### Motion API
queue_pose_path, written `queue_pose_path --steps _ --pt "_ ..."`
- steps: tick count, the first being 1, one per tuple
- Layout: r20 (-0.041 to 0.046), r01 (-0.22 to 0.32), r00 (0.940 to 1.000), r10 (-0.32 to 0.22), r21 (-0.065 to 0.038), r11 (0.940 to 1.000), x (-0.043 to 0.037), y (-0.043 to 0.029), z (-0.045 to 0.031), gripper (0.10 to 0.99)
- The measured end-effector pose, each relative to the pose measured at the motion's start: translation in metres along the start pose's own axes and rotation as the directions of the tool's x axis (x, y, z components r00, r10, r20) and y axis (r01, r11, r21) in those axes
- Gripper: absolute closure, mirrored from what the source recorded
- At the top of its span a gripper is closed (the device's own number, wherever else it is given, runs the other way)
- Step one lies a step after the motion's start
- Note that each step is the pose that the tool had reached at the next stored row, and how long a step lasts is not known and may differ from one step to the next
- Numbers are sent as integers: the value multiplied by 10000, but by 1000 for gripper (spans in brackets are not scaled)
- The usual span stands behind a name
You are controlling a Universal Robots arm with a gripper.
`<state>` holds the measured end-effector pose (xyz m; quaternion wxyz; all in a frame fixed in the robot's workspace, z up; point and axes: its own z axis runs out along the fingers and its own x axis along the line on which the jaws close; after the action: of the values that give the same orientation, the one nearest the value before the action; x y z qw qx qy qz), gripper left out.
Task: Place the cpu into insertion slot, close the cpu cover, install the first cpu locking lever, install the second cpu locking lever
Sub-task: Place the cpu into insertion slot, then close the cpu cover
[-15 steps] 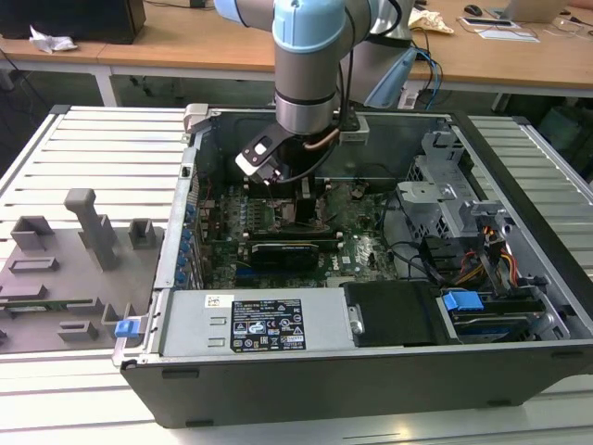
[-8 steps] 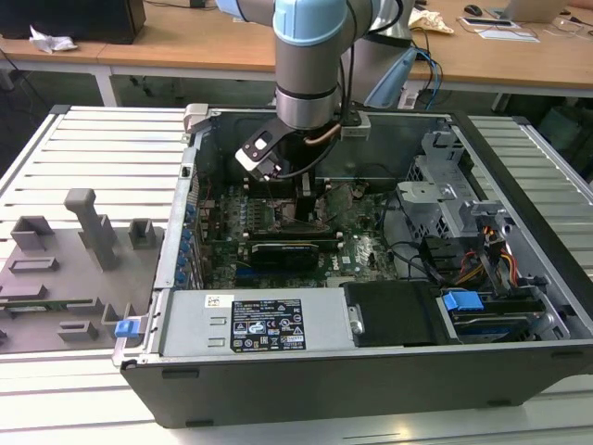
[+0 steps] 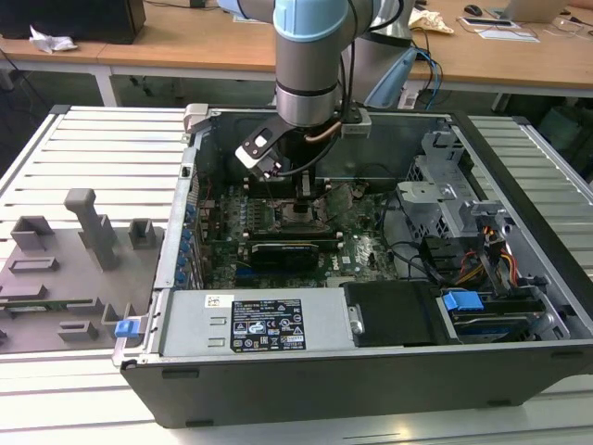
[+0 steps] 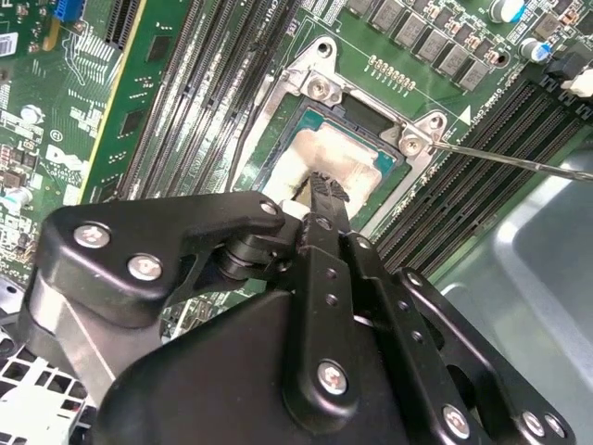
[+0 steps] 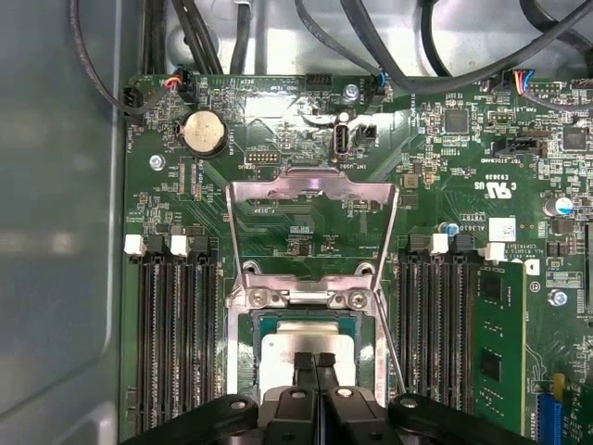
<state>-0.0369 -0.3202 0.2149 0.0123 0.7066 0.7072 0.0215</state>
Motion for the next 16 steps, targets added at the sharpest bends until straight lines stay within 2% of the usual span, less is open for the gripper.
queue_pose_path --steps 16 --pt "-1 -6 10000 6 -1 10000 1 2 -32 980"
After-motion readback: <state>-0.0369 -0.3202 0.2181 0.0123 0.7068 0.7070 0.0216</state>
